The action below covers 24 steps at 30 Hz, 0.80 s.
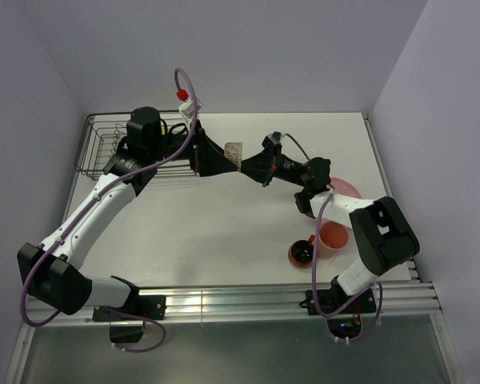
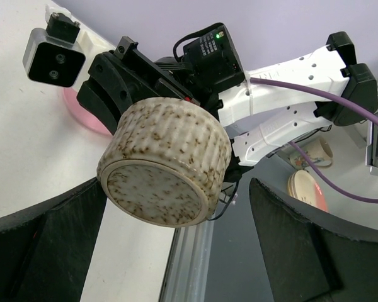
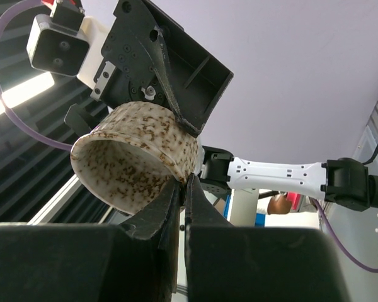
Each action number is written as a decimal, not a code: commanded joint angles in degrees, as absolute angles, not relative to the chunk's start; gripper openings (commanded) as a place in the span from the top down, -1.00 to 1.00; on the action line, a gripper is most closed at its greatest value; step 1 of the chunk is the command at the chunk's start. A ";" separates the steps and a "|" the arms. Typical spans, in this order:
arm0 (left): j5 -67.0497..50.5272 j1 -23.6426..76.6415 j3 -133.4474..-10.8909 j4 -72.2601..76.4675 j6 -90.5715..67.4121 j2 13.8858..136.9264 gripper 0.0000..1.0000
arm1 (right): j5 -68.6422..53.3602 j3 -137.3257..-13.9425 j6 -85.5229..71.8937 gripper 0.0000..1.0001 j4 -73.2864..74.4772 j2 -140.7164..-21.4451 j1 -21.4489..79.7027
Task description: Load the mixed dishes into the dish rack
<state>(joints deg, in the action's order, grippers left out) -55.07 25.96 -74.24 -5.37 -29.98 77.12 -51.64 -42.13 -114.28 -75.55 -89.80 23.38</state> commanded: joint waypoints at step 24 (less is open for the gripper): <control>-63.10 26.45 -74.71 6.68 -38.14 77.52 -0.53 | -47.55 -44.91 -149.50 1.00 -100.90 -90.97 24.17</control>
